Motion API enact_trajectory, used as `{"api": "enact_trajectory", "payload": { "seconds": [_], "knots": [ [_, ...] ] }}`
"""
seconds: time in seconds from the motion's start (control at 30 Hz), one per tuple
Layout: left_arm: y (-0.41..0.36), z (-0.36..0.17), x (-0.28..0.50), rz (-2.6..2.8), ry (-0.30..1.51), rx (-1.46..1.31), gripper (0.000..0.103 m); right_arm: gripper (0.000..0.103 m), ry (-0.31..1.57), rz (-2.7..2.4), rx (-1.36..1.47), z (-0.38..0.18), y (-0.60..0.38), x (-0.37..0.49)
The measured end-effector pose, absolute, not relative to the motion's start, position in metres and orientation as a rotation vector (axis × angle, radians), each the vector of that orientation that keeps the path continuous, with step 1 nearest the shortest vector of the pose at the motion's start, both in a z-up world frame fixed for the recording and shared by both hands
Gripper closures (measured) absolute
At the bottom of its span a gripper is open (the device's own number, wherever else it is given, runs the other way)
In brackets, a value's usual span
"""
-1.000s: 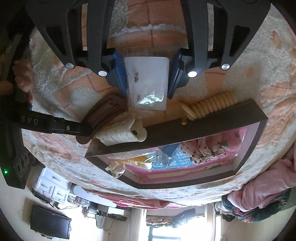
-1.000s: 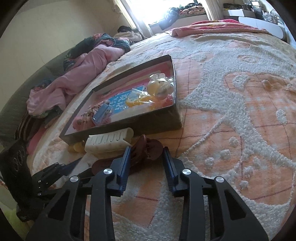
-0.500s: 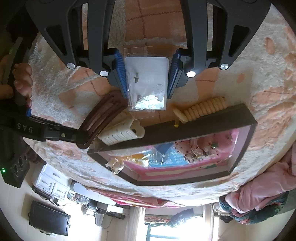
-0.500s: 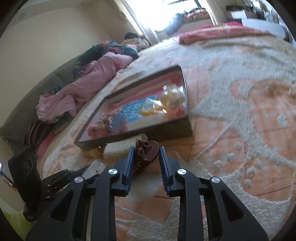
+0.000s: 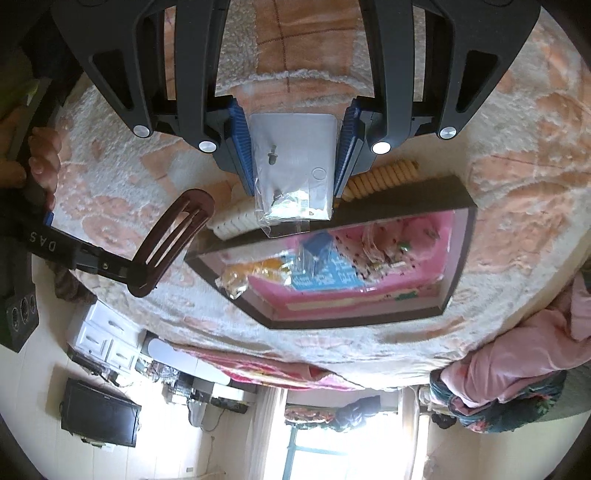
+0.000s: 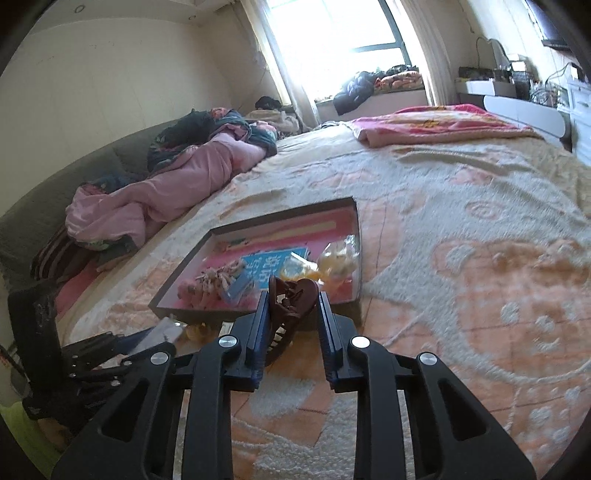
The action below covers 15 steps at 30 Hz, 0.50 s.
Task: Organize jewelry
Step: 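Carry the earring card with the left tool into the tray while the right tool carries the brown clip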
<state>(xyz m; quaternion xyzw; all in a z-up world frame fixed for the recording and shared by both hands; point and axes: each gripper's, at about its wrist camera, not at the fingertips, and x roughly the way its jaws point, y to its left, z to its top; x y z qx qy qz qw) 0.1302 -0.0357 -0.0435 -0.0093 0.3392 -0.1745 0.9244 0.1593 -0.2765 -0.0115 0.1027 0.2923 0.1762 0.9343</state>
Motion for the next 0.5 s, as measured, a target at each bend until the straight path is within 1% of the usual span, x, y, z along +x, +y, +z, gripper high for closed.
{"api": "enact_trajectory", "payload": {
  "seconds": [0.5],
  "knots": [
    [-0.014, -0.018, 0.156, -0.314, 0.647, -0.060, 0.071, 0.080, 0.563, 0.340, 0.190, 0.012, -0.265, 0.183]
  ]
}}
